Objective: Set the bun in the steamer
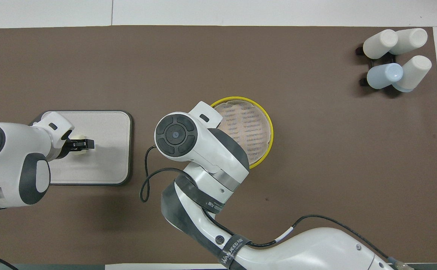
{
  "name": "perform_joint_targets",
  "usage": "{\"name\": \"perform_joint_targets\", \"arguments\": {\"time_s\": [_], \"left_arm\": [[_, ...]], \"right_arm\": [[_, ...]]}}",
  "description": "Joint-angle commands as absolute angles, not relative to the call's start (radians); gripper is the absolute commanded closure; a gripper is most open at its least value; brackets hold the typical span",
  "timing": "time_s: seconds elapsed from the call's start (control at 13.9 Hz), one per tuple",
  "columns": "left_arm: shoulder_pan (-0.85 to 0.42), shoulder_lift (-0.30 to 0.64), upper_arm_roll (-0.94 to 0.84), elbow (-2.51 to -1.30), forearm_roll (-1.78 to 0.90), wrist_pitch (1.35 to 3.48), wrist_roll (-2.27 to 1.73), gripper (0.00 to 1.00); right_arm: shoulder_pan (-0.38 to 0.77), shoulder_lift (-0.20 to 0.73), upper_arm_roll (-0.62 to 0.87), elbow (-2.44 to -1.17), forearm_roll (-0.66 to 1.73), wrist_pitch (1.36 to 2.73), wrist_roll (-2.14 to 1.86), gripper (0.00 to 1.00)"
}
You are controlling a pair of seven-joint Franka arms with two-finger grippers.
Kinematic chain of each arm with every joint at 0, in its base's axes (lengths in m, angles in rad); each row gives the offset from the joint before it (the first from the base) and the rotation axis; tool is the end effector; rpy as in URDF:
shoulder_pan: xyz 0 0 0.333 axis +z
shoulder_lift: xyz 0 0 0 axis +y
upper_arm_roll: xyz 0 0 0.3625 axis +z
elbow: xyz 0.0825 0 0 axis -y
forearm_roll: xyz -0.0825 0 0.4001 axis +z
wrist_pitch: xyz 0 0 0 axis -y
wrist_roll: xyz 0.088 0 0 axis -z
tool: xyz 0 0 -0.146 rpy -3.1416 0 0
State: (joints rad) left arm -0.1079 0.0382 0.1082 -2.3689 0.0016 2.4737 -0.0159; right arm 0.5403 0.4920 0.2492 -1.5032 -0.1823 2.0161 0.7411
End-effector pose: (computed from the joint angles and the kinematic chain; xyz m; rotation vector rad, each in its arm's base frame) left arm 0.5232 0.0002 0.3107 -3.1351 -0.0231 -0.1048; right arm 0.5475 0.4887 0.3884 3.1268 0.1462 0.0960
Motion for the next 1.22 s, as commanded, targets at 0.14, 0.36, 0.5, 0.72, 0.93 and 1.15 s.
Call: {"name": "perform_joint_targets", "arguments": {"time_s": [0.14,0.36,0.5,0.72,0.93,1.15], "left_arm": [[-0.098,0.04,0.104,-2.382,0.005,2.503,-0.061,0.67],[-0.103,0.054,0.103,-2.344,-0.001,2.481,-0.074,0.67],[-0.112,0.067,0.103,-2.286,-0.012,2.416,-0.083,0.67],[-0.117,0.069,0.095,-2.163,-0.026,2.259,-0.095,0.67],[-0.188,0.06,0.095,-1.999,-0.026,2.042,-0.176,0.68],[-0.221,0.031,0.092,-1.907,-0.028,1.91,-0.204,0.68]], "right_arm": [[0.525,0.454,0.255,-1.562,-0.183,2.043,0.758,0.6],[0.522,0.453,0.255,-1.575,-0.183,2.063,0.758,0.62],[0.522,0.446,0.255,-1.589,-0.183,2.082,0.756,0.64],[0.522,0.446,0.255,-1.591,-0.183,2.076,0.756,1.0],[0.518,0.448,0.255,-1.574,-0.183,2.043,0.753,1.0],[0.488,0.454,0.253,-1.466,-0.183,1.912,0.715,1.0]]}}
